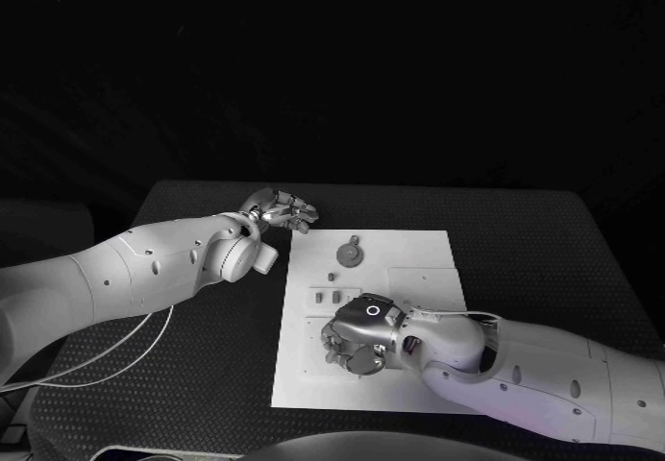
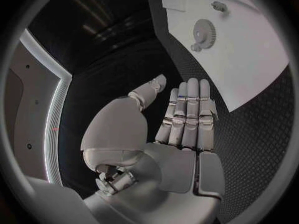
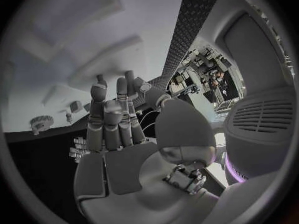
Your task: Assemble the parts on the task board
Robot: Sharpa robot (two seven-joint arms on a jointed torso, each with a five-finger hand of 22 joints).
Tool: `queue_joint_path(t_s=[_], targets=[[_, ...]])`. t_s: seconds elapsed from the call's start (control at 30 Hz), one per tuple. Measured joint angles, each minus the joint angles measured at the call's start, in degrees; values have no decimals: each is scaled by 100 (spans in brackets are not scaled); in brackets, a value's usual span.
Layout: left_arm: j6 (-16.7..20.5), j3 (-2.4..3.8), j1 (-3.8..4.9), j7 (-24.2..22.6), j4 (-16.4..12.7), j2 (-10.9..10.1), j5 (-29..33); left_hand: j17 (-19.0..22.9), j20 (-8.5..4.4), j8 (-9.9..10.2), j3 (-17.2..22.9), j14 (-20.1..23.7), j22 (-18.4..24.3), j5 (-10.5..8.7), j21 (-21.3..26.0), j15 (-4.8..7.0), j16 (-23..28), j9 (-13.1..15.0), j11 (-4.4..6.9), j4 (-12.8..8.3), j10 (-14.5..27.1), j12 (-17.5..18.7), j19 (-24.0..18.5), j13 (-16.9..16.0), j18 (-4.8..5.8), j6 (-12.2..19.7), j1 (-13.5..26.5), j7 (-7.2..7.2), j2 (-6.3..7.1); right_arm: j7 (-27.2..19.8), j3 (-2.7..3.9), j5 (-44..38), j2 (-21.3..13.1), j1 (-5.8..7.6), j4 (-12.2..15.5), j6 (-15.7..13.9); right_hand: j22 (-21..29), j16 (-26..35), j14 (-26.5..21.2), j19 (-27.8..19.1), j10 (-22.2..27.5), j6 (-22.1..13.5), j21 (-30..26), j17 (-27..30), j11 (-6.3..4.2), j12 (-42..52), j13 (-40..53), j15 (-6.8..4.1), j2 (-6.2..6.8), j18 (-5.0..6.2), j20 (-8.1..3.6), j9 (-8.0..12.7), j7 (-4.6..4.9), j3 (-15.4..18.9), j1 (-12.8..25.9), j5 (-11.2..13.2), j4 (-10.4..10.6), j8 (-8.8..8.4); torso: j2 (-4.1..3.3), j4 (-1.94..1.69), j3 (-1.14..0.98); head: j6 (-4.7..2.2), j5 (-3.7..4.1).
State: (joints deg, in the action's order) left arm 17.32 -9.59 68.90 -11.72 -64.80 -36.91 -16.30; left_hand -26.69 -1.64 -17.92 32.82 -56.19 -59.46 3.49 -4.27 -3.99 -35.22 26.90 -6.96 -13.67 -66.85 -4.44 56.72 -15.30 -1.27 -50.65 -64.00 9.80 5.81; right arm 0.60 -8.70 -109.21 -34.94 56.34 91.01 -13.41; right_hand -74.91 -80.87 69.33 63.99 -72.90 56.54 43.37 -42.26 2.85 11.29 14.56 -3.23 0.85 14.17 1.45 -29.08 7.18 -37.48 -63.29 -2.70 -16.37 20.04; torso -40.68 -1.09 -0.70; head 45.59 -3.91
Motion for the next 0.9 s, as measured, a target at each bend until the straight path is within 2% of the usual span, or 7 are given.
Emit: queue_joint_path(t_s=[0.4,0.9], targets=[[-10,0,0,1,0,-4,1,-5,0,0,0,0,5,0,0,0,0,0,0,0,0,0,0,0,0,0,0,0,0,24,2,-40,54,2,-37,56,0,0,0,0,-21,-1,0,-4,21,0,5,0,1,-1,1,0,-1,2,1,3,-1,0,0,3,-1,-11,-8],[-37,0,0,3,-5,0,2,-24,0,0,-31,-21,7,0,0,-21,22,-5,0,0,0,0,0,0,0,0,0,0,0,11,-19,-52,267,14,-172,237,0,0,0,8,-21,7,0,-10,21,5,26,1,29,0,9,-36,-10,-17,29,4,17,1,-3,-4,1,21,2]])
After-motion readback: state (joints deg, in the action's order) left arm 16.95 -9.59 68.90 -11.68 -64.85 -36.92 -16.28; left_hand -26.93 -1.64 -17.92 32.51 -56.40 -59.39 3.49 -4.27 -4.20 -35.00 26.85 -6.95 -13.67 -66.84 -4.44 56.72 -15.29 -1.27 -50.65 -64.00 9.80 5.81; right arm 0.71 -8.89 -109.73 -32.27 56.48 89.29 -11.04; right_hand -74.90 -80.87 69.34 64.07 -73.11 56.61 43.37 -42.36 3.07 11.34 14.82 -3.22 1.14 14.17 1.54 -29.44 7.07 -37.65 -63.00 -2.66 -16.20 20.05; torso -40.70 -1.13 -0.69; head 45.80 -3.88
